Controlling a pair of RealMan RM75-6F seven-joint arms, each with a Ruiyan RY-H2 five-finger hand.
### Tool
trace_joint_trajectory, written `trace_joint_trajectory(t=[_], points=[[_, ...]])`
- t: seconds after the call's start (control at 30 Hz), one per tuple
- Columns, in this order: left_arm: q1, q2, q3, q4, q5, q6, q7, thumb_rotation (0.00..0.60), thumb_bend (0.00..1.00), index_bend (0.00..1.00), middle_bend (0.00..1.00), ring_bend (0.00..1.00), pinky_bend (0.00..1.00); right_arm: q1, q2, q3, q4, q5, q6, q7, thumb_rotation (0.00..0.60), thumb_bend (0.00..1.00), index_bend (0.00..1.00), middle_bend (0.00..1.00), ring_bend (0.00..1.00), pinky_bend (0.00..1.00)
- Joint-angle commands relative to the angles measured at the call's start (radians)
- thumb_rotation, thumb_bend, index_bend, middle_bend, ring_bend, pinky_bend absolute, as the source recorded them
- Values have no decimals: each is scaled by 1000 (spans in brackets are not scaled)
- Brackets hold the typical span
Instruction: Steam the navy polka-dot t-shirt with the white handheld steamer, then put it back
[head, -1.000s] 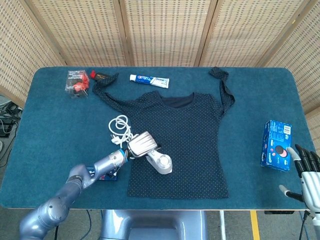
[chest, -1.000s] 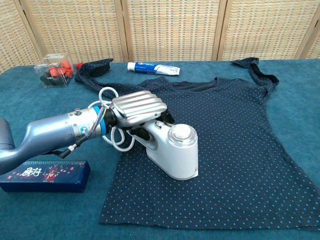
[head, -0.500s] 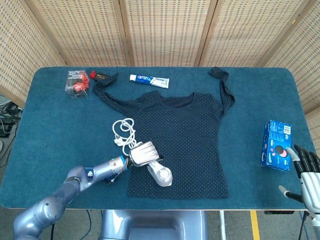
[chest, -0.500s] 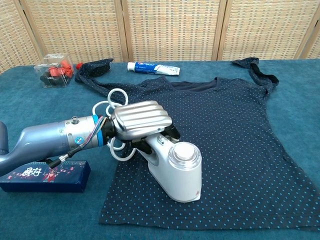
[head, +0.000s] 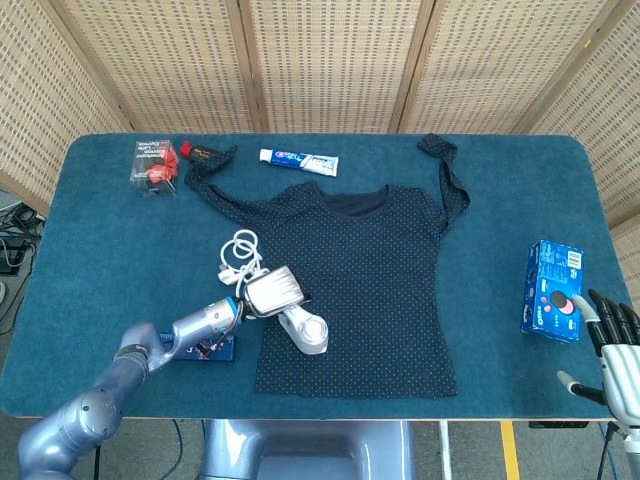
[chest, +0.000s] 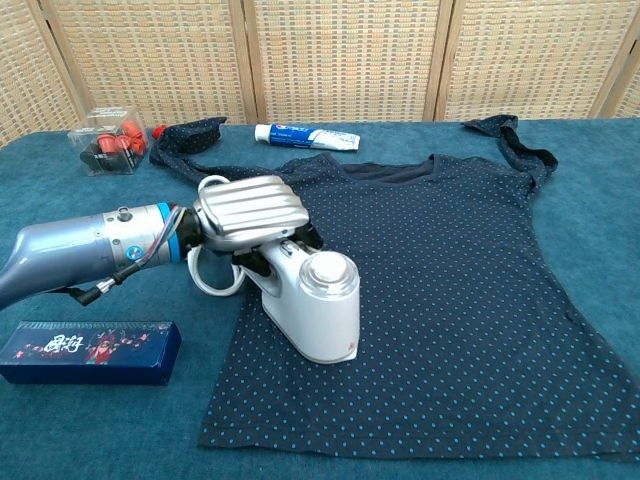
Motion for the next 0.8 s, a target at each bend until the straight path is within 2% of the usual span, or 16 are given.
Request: trace_joint_trajectory(t=[0.03, 0.33, 0.8], points=[[8, 8, -2, 12, -6, -4, -7, 600, 734, 1000, 875, 767, 849, 1, -2, -1, -1, 0, -2, -4, 600, 0, 34, 0, 0, 0], [16, 6, 7, 10, 3, 28, -34, 600, 734, 1000, 875, 767, 849, 2, -5, -2, -3, -1, -5, -11, 600, 0, 34, 0, 0, 0], [4, -16, 52, -75, 70, 132, -49, 600, 734, 1000, 875, 767, 849, -2, 3, -1, -4, -5, 5, 4, 600, 0, 34, 0, 0, 0]])
